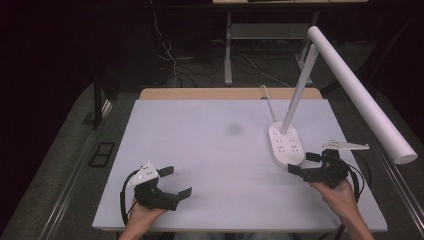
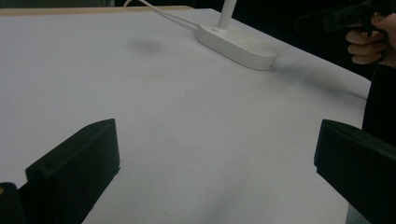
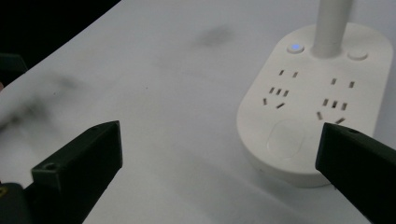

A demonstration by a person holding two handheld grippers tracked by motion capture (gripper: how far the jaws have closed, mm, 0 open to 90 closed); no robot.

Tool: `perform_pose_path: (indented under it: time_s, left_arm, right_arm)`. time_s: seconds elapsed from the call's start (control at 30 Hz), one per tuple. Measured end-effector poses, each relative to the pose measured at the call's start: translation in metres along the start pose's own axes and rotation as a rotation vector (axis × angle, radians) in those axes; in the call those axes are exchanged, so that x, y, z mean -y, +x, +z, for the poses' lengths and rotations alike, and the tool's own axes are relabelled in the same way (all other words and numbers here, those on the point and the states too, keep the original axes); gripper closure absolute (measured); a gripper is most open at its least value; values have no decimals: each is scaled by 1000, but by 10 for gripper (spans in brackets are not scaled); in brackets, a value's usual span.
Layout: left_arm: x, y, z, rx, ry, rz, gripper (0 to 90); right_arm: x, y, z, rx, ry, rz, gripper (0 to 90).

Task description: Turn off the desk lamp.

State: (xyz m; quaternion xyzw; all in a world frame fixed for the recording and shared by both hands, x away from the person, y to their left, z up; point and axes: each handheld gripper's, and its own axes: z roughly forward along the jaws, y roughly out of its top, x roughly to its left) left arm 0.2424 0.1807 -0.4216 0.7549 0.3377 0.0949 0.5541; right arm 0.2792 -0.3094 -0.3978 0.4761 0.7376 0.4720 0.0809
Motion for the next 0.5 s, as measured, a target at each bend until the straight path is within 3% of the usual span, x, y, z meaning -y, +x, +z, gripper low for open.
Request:
perform_pose_path:
  time_s: [0.5]
  left_arm:
    - [0,0,0,2,-1,0,0]
  right_arm:
    - [28,24,3,-29,0,-58,7]
